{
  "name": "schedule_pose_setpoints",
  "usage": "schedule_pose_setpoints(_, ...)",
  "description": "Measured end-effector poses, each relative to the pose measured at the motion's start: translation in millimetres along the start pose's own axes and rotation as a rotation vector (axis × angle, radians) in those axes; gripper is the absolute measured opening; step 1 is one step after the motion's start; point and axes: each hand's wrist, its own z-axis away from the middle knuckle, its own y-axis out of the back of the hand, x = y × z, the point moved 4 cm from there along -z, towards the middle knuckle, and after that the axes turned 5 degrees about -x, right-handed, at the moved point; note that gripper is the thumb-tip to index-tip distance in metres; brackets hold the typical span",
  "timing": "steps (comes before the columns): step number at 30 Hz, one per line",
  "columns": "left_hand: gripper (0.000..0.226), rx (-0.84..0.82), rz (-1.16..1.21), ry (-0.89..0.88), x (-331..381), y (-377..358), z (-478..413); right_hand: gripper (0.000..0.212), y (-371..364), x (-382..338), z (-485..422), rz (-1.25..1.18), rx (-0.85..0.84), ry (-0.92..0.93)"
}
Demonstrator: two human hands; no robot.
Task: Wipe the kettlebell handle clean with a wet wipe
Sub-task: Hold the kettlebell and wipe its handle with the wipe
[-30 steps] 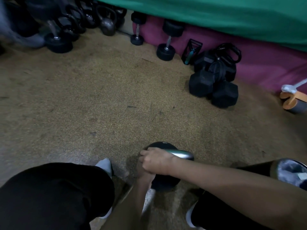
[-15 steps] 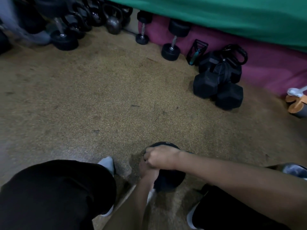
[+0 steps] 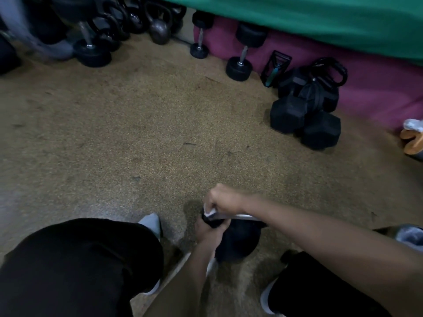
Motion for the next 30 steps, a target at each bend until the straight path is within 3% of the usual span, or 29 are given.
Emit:
schedule_pose_setpoints(7,0.129,-0.021,-0.033,0.049,-8,1,-7,0.007,8,1,23,-0.043,0.109,0.203)
schedule_pose_setpoints(12,0.117,-0.006,-0.077,0.046,-9,0,-9,0.006,-3,-5,-4,0.005,0.022,0.133)
schedule_pose_setpoints(20,0.126,-0.020,-0.042,0.053,-16,-1,-16,0.027,1,28,1,-0.475,0.025,-0.080)
schedule_pose_setpoints(23,0.130,-0.029,-0.039,0.068,-20,-1,-19,0.025,6,25,16,-0.384,0.118,0.021)
schedule_pose_setpoints(26,0.128,-0.019,-0.052,0.072,-19,0,-18,0.010,5,7,16,-0.162,0.111,0.162)
schedule_pose_setpoints(30,0.116,-0.003,-0.049,0.053,-15,0,-15,0.011,1,1,-7,-0.128,-0.009,0.039)
